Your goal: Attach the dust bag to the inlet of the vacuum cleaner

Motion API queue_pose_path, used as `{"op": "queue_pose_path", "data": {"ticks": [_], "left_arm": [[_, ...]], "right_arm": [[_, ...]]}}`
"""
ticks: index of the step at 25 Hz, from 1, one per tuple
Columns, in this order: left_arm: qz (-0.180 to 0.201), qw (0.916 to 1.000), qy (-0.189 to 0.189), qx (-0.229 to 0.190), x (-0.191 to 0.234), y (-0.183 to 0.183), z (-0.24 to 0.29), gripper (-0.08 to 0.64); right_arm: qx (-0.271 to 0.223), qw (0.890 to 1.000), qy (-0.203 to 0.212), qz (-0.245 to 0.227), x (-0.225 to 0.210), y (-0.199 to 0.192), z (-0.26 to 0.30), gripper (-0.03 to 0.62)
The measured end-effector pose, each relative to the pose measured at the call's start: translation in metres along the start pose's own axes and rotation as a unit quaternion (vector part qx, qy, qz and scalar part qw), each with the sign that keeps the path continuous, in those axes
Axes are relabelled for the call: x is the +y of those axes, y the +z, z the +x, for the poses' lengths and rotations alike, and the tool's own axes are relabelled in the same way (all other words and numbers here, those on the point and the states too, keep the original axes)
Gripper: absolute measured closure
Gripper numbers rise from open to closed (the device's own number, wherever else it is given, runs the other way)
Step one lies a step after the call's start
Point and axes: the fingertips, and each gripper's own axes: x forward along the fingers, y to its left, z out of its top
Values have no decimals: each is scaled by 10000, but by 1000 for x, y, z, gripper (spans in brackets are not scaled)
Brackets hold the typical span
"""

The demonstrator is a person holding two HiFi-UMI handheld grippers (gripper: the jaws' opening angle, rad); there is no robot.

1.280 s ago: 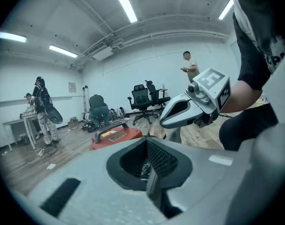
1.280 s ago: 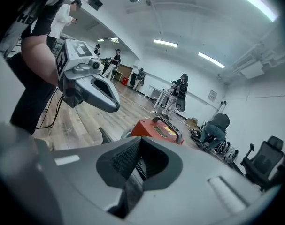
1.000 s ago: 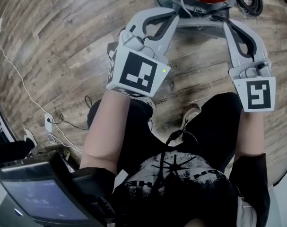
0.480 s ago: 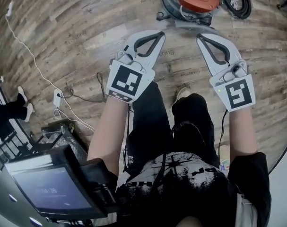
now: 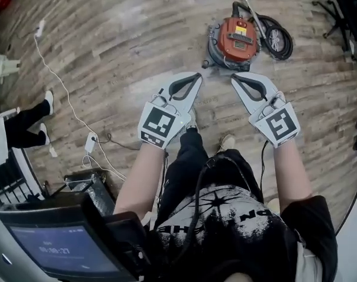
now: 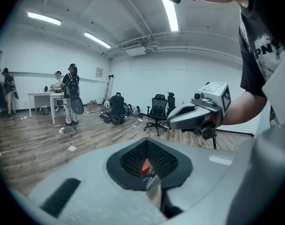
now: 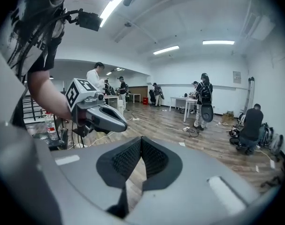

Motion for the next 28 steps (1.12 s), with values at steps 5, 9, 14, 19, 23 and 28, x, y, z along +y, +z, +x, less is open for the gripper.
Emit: {"op": "queue_pose_path", "data": {"ticks": [5,9,14,19,23,28], "left_arm": [[140,9996,-215,-71,12,24,-6,558],[302,9990,-261,-186,27,48,-17,558],[237,9988,-176,-387,36,82,-51,558],[165,9977,32,-651,41,102,-65,558],[256,9951,161,-946,29,130,-71,558],[316,9919,382,-1173,5,164,-62,558]], "right_arm": [[107,9989,-213,410,-4,20,17,588],[-98,9966,-569,593,-18,43,26,588],[-350,9954,-548,702,-7,92,23,588],[-549,9973,-301,373,-3,119,17,588],[-896,9946,-104,514,-12,143,-7,588],[-1074,9937,-24,316,-41,157,-43,588]]}}
